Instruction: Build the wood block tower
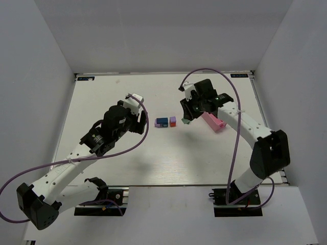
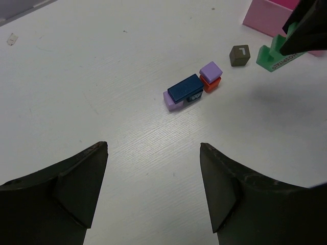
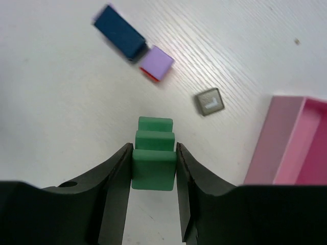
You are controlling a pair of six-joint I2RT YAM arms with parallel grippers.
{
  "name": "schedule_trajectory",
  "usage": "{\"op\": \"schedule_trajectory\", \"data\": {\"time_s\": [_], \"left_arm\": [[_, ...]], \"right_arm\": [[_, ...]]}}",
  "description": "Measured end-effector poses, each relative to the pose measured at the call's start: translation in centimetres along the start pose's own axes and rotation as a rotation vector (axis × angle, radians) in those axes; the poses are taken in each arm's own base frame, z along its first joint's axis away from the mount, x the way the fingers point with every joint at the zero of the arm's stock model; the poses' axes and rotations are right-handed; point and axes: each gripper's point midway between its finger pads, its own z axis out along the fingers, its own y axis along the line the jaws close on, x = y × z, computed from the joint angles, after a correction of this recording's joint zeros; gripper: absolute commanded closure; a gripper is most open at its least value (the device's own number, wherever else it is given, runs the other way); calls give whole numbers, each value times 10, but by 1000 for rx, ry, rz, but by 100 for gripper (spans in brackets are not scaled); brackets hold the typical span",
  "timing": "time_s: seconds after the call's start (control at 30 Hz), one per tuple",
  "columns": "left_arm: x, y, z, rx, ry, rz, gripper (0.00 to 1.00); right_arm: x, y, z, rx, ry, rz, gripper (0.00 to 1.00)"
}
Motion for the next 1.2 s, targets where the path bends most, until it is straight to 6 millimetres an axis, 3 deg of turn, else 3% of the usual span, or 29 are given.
{"op": "schedule_trajectory", "data": {"time_s": [0.17,0.57,0.87,1.2], "left_arm": [[-4,-1,-2,15,-22,1,18],[-3,1,-2,14,-25,10,18],[-6,2,-5,12,-43,13,18],[-4,3,-5,4,-40,14,18]], "right_arm": [[-11,29,-10,-170,-98,-130,98],[-11,73,18,-545,-216,-498,100],[-38,77,31,-702,-388,-740,100],[-41,71,31,-798,-547,-811,100]]}}
